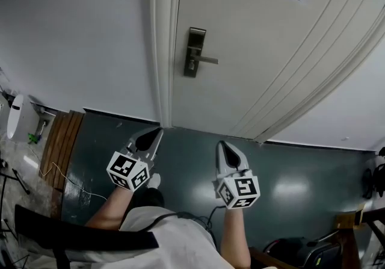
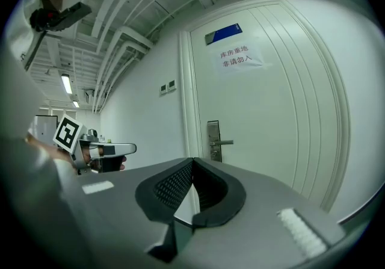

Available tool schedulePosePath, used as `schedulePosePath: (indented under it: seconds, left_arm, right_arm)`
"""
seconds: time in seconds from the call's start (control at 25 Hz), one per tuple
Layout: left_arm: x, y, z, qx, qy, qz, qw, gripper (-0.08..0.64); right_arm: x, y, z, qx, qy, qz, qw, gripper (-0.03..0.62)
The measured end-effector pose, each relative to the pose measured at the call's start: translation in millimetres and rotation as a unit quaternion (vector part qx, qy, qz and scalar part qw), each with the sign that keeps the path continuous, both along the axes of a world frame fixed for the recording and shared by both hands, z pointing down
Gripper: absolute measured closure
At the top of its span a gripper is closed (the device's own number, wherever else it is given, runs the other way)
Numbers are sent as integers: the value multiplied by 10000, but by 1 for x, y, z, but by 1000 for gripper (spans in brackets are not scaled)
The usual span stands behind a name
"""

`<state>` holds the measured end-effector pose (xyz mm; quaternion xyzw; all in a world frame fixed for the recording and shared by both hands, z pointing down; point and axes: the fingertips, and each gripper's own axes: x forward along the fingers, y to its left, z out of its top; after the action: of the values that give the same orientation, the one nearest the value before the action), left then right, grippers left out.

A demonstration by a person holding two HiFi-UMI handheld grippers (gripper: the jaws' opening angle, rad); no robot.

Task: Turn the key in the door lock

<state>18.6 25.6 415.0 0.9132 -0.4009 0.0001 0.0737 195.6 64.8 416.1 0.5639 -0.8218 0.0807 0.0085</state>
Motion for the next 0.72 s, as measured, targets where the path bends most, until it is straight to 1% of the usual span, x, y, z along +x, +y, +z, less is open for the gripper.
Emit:
schedulePosePath:
  seconds: [0.12,0.36,0.72]
  left_arm:
    - [-8,-33,0,-73,39,48,10000,555]
    - [-23,-95,-5,-149,53,317,9994,555]
    - [-55,-178,4,-289,117,568,9979,555]
  right_arm:
    - [-10,-30,-2,-75,23,45,10000,584]
    - [-25,-87,-12,-129,74,297,9994,584]
    - [-48,-160,-6,-277,139,685,9972,584]
